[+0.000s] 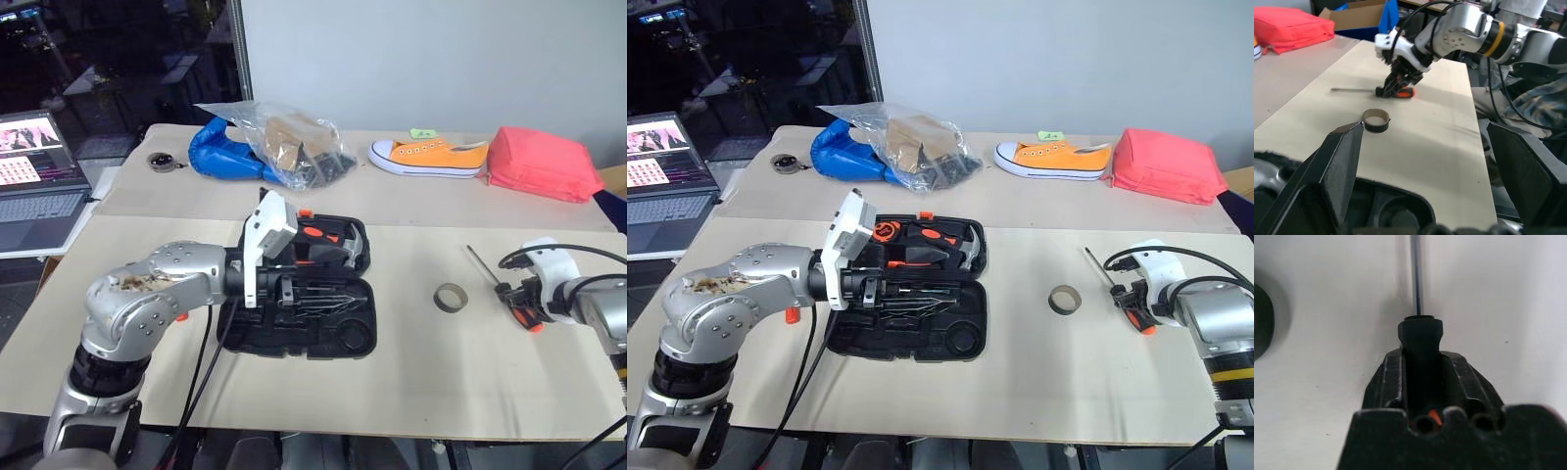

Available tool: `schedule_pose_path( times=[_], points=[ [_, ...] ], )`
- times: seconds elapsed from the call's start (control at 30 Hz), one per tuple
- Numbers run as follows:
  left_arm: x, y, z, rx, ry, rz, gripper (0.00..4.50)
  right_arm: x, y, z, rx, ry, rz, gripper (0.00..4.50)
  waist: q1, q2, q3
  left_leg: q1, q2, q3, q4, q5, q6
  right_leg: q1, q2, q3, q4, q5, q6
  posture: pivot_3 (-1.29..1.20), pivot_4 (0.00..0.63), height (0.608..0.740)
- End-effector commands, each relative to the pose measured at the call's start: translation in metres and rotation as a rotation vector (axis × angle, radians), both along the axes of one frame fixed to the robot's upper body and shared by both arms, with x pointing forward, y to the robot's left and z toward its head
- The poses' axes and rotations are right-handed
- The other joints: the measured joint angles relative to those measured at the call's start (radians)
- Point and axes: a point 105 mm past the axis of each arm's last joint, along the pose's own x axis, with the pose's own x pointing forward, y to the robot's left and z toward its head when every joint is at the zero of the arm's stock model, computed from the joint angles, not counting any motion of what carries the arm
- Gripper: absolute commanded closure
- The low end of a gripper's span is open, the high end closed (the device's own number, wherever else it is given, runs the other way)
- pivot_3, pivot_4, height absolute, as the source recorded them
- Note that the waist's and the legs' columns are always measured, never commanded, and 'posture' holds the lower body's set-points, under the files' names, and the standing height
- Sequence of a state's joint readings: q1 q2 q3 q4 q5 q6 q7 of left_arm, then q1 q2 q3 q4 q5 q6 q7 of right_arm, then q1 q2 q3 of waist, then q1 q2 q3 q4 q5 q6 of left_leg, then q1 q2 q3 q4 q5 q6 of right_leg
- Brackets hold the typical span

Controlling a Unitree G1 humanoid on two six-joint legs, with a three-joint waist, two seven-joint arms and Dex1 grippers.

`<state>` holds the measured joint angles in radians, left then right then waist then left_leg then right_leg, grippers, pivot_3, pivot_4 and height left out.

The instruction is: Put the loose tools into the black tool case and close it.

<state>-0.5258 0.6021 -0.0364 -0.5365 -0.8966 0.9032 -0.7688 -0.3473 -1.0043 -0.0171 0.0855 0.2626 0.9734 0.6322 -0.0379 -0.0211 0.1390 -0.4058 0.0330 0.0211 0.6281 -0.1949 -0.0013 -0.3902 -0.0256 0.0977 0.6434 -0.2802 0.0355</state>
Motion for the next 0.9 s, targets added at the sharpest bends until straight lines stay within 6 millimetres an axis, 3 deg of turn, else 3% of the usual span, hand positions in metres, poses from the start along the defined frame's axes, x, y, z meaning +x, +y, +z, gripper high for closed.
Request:
schedule_pose_path(
  times=[0.03,0.1,0.2,0.3,0.4,0.5,0.63,0.9],
  points=[
    [-0.01,0.019,0.014,-0.116,-0.07,0.013,0.21,0.003,0.054,0.074,0.023,-0.22,0.316,3.87,-0.006,0.004,0.001,0.0,0.0,0.0,0.0,0.0,0.0,0.0,0.0,0.0,0.0,0.0,0.0,0.0,0.15,0.74],
    [-0.019,0.038,0.01,-0.101,-0.041,0.008,0.21,-0.005,0.106,0.092,0.055,-0.251,0.558,3.87,-0.023,0.005,0.002,0.0,0.001,0.001,-0.001,0.0,0.0,-0.001,0.001,0.003,0.001,0.0,0.0,0.0,0.15,0.74],
    [-0.029,0.064,0.005,-0.075,-0.04,0.061,0.21,-0.012,0.161,0.094,0.045,-0.239,0.801,3.87,-0.035,0.003,0.003,0.002,0.004,-0.001,-0.001,0.0,0.0,-0.002,0.004,0.001,0.003,0.0,-0.002,0.0,0.15,0.74],
    [-0.045,0.089,-0.006,-0.01,-0.015,0.13,0.21,-0.009,0.203,0.088,0.022,-0.217,0.969,3.87,-0.032,-0.001,0.006,0.007,0.007,-0.002,-0.001,0.0,0.0,0.001,0.005,-0.001,0.004,-0.002,-0.005,0.0,0.15,0.74],
    [-0.058,0.11,-0.009,0.01,0.006,0.191,0.21,-0.002,0.231,0.08,-0.005,-0.175,1.077,3.87,-0.023,-0.002,0.007,0.007,0.01,0.001,-0.001,0.0,0.0,-0.001,0.003,-0.001,0.004,-0.003,-0.007,0.0,0.15,0.74],
    [-0.067,0.13,-0.016,0.05,0.015,0.252,0.21,0.002,0.252,0.067,-0.053,-0.124,1.164,3.87,-0.008,-0.001,0.007,0.004,0.01,0.002,-0.001,0.0,0.0,-0.003,0.0,-0.001,0.004,-0.001,-0.01,0.0,0.15,0.74],
    [-0.069,0.142,-0.02,0.06,0.002,0.318,0.21,0.005,0.263,0.047,-0.124,-0.055,1.223,3.87,0.004,-0.001,0.007,-0.001,0.009,0.005,-0.002,0.0,0.0,-0.01,-0.001,-0.003,0.003,0.001,-0.014,0.0,0.15,0.74],
    [-0.071,0.143,-0.029,0.066,0.0,0.339,0.21,-0.001,0.279,0.033,-0.113,0.007,1.253,3.87,-0.008,-0.001,0.006,-0.003,0.013,0.005,-0.004,-0.001,-0.001,-0.014,0.002,-0.003,0.006,0.003,-0.019,0.0,0.15,0.74]
  ],
)
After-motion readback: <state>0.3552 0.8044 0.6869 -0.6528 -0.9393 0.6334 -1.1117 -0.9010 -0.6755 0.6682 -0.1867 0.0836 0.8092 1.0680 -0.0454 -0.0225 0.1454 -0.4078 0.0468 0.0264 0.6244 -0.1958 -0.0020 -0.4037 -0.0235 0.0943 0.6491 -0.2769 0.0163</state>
